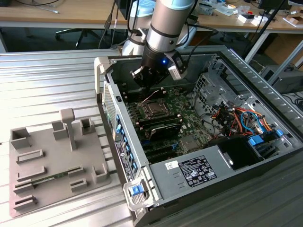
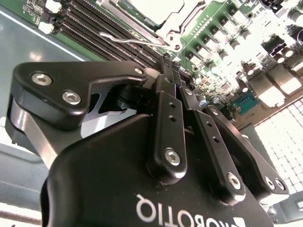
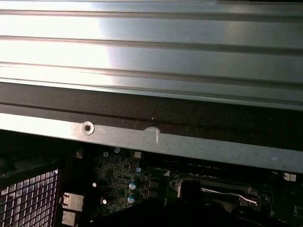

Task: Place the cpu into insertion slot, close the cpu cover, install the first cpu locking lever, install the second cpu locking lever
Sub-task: 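Install the first cpu locking lever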

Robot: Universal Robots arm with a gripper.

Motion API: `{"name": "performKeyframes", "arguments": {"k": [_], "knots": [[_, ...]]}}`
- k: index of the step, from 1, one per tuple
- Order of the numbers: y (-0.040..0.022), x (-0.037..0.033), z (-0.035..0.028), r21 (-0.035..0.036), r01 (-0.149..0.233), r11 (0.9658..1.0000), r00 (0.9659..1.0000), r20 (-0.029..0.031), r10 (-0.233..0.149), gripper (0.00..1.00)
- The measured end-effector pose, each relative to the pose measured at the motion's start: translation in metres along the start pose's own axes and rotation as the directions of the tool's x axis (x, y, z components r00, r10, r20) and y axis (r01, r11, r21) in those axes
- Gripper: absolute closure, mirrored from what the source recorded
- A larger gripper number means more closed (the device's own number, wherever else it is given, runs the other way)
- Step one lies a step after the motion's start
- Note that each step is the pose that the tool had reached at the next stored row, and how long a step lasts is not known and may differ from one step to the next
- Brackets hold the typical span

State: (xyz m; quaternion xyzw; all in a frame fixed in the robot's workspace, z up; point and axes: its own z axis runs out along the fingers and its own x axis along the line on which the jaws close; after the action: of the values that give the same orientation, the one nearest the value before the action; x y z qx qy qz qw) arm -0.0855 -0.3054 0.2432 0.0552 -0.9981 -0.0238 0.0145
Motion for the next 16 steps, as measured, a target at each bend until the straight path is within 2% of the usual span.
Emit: {"name": "performKeyframes", "arguments": {"k": [3, 16], "knots": [[-0.0001, -0.0001, 0.0035, 0.0000, 0.000, 1.0000, 1.0000, -0.0001, 0.000, 0.89], [-0.0004, -0.0003, 0.0097, -0.0001, 0.000, 1.0000, 1.0000, 0.0000, 0.000, 0.89]]}}
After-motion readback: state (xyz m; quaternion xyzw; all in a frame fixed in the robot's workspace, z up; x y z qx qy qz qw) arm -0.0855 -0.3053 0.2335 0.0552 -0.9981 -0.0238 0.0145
